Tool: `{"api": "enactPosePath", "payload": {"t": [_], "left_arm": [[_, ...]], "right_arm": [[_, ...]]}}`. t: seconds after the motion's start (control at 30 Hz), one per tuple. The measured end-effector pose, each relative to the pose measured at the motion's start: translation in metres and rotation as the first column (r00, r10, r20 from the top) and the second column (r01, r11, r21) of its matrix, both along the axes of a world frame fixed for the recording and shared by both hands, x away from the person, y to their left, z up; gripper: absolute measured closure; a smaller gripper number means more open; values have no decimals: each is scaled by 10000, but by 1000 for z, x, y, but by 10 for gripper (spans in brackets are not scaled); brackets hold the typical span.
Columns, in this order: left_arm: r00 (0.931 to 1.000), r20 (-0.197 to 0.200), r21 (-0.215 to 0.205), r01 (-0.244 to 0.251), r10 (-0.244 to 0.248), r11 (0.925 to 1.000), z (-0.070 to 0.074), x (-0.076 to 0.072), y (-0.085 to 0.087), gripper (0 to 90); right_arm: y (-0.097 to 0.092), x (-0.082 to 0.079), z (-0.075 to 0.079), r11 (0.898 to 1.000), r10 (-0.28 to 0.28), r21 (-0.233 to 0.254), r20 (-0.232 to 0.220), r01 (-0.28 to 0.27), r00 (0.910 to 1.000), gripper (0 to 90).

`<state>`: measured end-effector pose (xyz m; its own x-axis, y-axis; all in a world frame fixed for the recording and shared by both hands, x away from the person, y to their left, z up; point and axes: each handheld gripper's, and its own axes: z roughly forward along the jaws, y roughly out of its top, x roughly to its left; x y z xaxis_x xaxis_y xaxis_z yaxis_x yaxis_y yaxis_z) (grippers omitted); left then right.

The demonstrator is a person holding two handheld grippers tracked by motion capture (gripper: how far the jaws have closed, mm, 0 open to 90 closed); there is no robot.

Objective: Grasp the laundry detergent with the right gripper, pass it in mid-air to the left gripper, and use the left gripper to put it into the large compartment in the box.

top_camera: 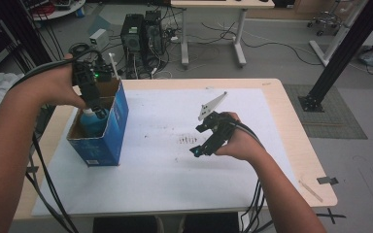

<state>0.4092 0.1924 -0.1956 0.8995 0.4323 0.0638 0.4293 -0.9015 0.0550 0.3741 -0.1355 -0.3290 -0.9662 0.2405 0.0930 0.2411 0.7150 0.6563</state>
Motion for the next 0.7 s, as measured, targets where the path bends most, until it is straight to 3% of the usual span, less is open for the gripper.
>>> {"api": "enactPosePath", "payload": {"t": [0.03,0.07,0.23,0.3,0.43,0.7], "left_arm": [[10000,0,0,0,0,10000,0,0,0,155],[9990,0,17,444,-444,9990,0,-3,-13,155],[9939,-227,20,1084,-1083,9941,-8,-6,-34,110],[9939,-227,20,1084,-1083,9941,-8,-6,-34,105],[9857,-510,-37,1609,-1608,9870,-22,-3,-55,95],[9737,-790,-243,2125,-2138,9769,-44,-3,-73,70]], "right_arm": [[0,0,1,10000,26,-40,6,-26,10000,122],[0,0,1,10000,26,-40,6,-26,10000,122],[3,0,8,9979,176,-616,-163,-186,9997,122],[3,0,9,9972,192,-715,-157,-203,9997,122],[4,2,13,9948,205,-992,-237,-228,9995,122],[7,7,13,9879,237,-1526,-355,-289,9991,122]]}}
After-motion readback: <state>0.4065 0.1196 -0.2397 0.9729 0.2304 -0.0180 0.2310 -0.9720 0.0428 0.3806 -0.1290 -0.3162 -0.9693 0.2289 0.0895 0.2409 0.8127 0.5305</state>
